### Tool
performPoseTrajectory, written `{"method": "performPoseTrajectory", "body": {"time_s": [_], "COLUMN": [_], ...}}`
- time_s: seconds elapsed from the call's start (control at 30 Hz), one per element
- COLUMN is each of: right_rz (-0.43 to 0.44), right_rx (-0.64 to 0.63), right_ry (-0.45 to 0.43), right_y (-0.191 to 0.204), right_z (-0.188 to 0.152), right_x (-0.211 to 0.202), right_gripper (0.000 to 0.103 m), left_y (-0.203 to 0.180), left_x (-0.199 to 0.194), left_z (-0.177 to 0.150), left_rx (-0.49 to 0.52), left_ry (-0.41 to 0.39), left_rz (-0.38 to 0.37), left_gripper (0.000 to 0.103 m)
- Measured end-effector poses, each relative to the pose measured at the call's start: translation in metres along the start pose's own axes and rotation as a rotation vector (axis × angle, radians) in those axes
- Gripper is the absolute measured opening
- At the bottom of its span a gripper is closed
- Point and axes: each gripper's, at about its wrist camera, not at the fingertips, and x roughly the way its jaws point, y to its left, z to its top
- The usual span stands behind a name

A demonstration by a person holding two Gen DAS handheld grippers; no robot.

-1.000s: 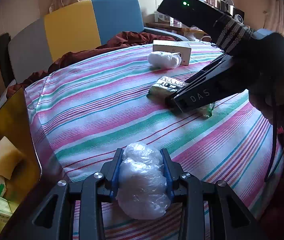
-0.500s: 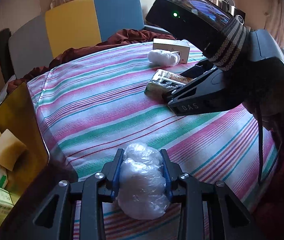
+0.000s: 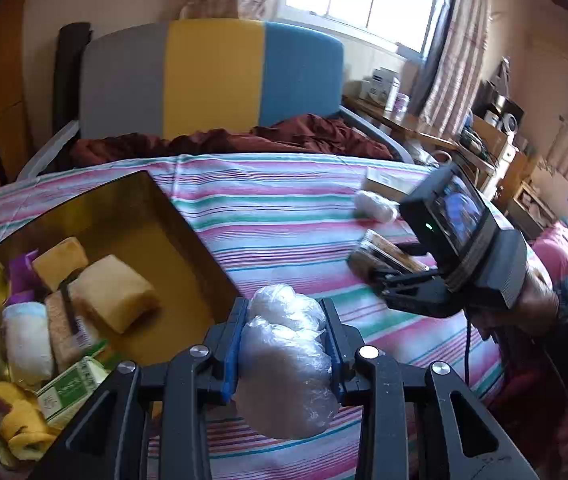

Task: Organize objects
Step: 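Carry the cotton ball into the gold tray with the left gripper while the right holds the crackers, then lower the cracker pack into the gold tray and open the right gripper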

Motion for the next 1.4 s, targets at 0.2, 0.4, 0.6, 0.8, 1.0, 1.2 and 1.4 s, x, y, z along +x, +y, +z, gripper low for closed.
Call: {"method": "performPoseTrajectory", "body": {"time_s": [0.2, 0.4, 0.6, 0.8, 1.0, 1.2, 1.4], "right_rz": [-0.011, -0.016, -0.017, -0.019, -0.021, -0.032, -0.079], "right_rx": [-0.007, -0.009, -0.007, -0.007, -0.008, -0.007, -0.007], "right_ry": [-0.003, -0.005, -0.007, -0.009, -0.010, -0.005, 0.008], "right_y": [0.001, 0.001, 0.000, 0.001, 0.002, 0.003, 0.010], "right_z": [0.002, 0.003, 0.004, 0.003, 0.003, 0.006, 0.011], "right_x": [0.001, 0.003, 0.004, 0.002, 0.002, 0.002, 0.000], "right_gripper": [0.048, 0.048, 0.048, 0.048, 0.048, 0.048, 0.048], "left_y": [0.089, 0.146, 0.181, 0.196, 0.197, 0.184, 0.161], "left_x": [-0.008, 0.004, 0.039, 0.071, 0.075, 0.050, 0.020], "left_z": [0.008, 0.014, 0.024, 0.032, 0.034, 0.029, 0.015], "left_rx": [-0.225, -0.331, -0.427, -0.460, -0.471, -0.418, -0.351], "left_ry": [0.009, 0.027, 0.090, 0.160, 0.164, 0.095, 0.039], "left_rz": [0.082, 0.146, 0.175, 0.233, 0.273, 0.315, 0.320], "left_gripper": [0.035, 0.035, 0.035, 0.035, 0.042, 0.053, 0.054]}}
